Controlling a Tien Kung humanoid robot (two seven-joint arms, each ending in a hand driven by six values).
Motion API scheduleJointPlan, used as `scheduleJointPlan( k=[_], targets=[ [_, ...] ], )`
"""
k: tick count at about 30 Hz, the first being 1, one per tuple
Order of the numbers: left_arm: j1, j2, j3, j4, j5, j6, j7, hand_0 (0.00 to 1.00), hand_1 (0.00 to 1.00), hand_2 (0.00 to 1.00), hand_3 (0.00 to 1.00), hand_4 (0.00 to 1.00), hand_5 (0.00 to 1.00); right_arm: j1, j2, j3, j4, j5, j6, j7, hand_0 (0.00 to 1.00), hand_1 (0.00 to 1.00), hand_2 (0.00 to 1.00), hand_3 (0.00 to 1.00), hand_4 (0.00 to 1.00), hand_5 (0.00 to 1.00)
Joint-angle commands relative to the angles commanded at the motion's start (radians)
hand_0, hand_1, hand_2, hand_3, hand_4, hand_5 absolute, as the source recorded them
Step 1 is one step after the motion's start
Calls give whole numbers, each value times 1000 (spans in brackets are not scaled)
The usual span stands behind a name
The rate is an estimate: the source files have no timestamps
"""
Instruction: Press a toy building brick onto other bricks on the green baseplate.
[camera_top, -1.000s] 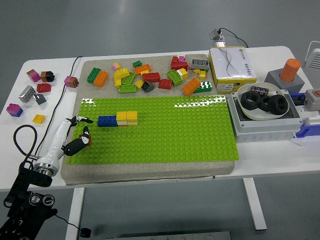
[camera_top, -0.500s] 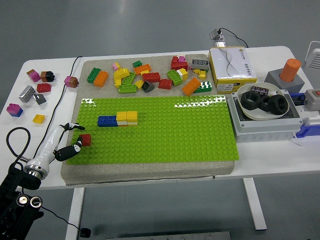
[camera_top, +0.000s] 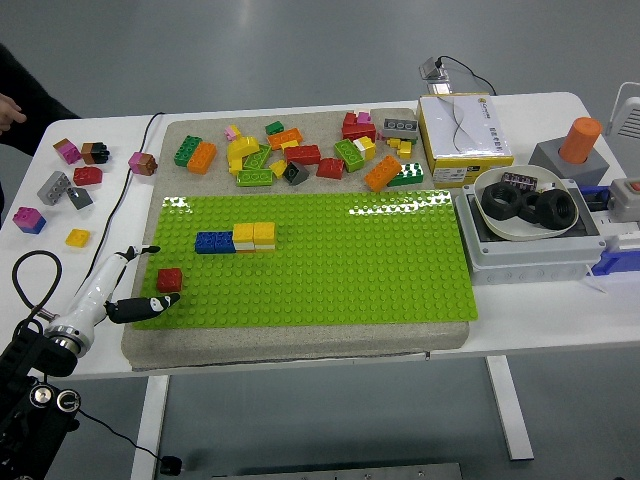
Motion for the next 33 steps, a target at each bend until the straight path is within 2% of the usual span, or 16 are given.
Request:
scheduleJointPlan(
  k=[9, 10, 33],
  targets=[
    [-19, 0, 6, 17, 9, 19, -3, 998, 972, 954, 824, 850, 187, 1, 0, -1, 0, 0, 0, -1, 580, 579, 638, 646, 650, 775],
    [-20, 0, 7, 18, 9, 20, -3, 998, 963, 938, 770, 688, 2, 1, 0, -1, 0, 0, 0, -1, 579, 579, 638, 646, 650, 775],
    [-14, 6, 28, 28, -7, 12, 7, 998, 956, 919, 753, 655, 2, 4, -1, 5, 0, -3, -2, 1, 578, 579, 638, 645, 650, 776]
  ],
)
